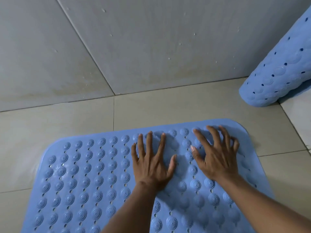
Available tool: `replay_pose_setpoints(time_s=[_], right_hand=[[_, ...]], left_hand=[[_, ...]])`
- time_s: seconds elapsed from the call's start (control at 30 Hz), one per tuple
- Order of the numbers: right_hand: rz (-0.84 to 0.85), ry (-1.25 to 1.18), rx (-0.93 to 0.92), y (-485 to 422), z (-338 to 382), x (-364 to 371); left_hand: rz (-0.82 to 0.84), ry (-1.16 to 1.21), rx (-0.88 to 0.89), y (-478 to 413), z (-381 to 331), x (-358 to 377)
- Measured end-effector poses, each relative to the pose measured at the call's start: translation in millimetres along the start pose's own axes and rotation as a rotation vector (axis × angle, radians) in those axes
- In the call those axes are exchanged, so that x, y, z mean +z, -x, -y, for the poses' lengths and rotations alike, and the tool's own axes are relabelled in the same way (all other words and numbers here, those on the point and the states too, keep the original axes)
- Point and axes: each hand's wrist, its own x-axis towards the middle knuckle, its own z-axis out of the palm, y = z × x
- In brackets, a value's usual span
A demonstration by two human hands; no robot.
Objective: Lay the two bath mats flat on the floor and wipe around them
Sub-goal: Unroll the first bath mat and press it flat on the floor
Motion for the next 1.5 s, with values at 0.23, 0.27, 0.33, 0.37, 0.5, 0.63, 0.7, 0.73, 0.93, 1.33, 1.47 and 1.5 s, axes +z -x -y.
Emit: replay_pose_setpoints(time_s=[0.23,0.27,0.33,0.37,0.5,0.63,0.7,0.73,0.93,1.33,1.47,1.5], right_hand=[[0.042,0.011,0.025,-1.7,1.2,-3.6],[0.045,0.011,0.027,-2.2,1.0,-3.2],[0.059,0.007,0.028,-2.2,0.5,-2.1],[0.065,-0.002,0.030,-2.5,0.4,-1.7],[0.067,-0.036,0.040,-2.3,-0.6,0.5],[0.084,-0.043,0.048,-0.6,-1.7,1.9],[0.104,-0.047,0.052,2.1,-0.3,3.0],[0.119,-0.049,0.052,4.2,0.4,4.3],[0.088,-0.078,0.104,29.7,31.3,4.3],[0.156,-0.215,-0.235,7.9,262.7,19.5],[0.092,-0.125,-0.215,9.2,270.4,34.1],[0.091,-0.111,-0.221,9.3,270.7,34.3]], left_hand=[[0.074,-0.022,-0.065,-2.3,-1.3,-3.1],[0.079,-0.025,-0.066,-2.7,-1.4,-2.7],[0.090,-0.026,-0.064,-2.8,-1.6,-1.6],[0.093,-0.025,-0.064,-3.0,-1.2,-0.6],[0.090,-0.015,-0.069,-3.7,0.1,2.0],[0.101,0.014,-0.070,-1.2,-1.0,0.5],[0.124,0.035,-0.066,1.2,-1.6,-2.9],[0.141,0.050,-0.058,3.0,-1.4,-4.9],[0.104,0.027,0.053,34.5,42.0,-17.2],[0.087,-0.024,-0.210,42.0,233.0,-50.7],[-0.018,0.023,-0.176,38.2,240.7,-37.0],[-0.031,0.022,-0.155,38.3,241.8,-34.5]])
